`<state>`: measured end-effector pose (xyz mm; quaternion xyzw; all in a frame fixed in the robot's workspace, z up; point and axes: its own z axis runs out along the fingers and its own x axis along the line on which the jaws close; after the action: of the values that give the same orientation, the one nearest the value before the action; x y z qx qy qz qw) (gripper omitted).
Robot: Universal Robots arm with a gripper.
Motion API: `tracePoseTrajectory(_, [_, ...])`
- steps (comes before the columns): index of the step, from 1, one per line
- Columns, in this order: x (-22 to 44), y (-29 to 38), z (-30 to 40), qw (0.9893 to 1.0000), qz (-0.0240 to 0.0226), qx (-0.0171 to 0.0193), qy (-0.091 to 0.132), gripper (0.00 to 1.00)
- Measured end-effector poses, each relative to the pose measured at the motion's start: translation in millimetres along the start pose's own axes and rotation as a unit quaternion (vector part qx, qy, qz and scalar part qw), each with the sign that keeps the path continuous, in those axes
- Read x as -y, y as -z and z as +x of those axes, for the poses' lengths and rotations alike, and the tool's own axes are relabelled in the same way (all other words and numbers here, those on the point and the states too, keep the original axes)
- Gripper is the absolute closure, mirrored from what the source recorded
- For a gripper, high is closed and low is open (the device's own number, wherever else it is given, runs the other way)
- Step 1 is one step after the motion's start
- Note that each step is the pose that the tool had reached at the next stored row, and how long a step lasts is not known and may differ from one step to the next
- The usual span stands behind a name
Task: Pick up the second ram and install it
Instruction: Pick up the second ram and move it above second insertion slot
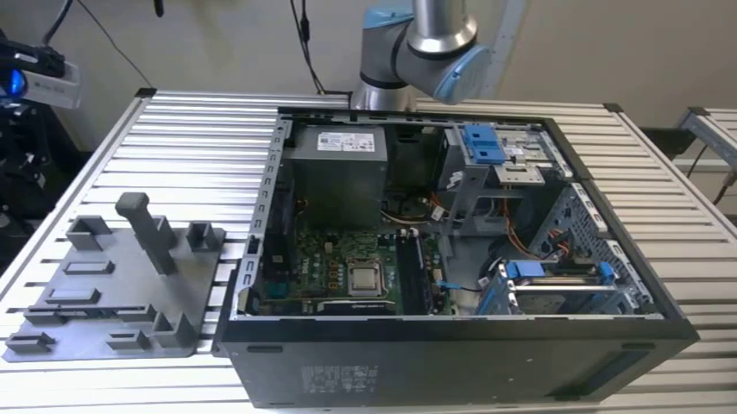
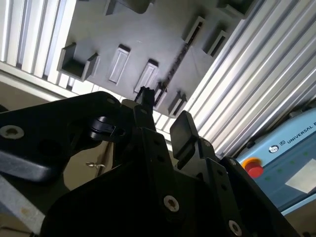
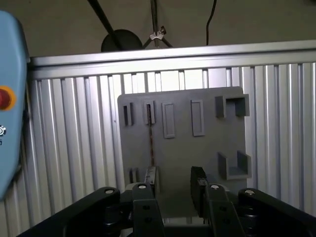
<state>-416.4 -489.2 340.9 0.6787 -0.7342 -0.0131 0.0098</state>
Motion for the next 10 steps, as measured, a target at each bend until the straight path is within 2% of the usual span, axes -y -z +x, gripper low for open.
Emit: tracePoseTrajectory(10, [0.3,-12.0,0.0,1.0000,0.0001,0.0001,0.000,0.58])
